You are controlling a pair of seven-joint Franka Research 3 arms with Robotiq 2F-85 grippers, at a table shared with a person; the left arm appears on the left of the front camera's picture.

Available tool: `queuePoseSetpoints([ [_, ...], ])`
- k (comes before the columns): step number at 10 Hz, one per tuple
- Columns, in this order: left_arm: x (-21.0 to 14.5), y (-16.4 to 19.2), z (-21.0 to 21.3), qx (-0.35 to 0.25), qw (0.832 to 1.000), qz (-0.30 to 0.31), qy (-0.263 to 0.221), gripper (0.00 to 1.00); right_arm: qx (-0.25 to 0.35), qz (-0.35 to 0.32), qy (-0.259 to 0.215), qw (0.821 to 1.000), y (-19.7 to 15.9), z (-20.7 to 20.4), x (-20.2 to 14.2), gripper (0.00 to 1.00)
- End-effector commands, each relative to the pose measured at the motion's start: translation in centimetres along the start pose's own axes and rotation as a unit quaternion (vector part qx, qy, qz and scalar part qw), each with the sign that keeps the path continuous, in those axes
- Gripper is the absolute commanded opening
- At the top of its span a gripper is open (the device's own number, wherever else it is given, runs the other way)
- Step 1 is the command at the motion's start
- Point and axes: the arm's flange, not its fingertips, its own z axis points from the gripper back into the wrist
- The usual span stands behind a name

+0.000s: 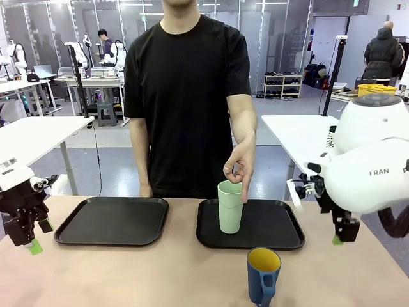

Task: Sort and store the cups by type.
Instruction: Pick up the Handle plastic cup and place it into the empty Flat Tray.

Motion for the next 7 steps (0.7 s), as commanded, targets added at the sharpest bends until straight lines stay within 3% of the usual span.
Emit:
queuePoseSetpoints([
  [1, -0.1, 0.0, 0.0, 0.000, 1.000, -0.003, -0.003, 1.00, 0.015, 0.027, -0.066, 0.997, 1.4, -1.6, -0.1, 1.00],
  [4, -0.1, 0.0, 0.0, 0.000, 1.000, -0.003, -0.003, 1.00, 0.018, 0.035, -0.158, 0.987, 2.0, -4.6, -0.8, 1.00],
  [7, -0.1, 0.0, 0.0, 0.000, 1.000, -0.003, -0.003, 1.00, 0.023, 0.061, -0.290, 0.955, 2.0, -7.8, -2.8, 1.00],
])
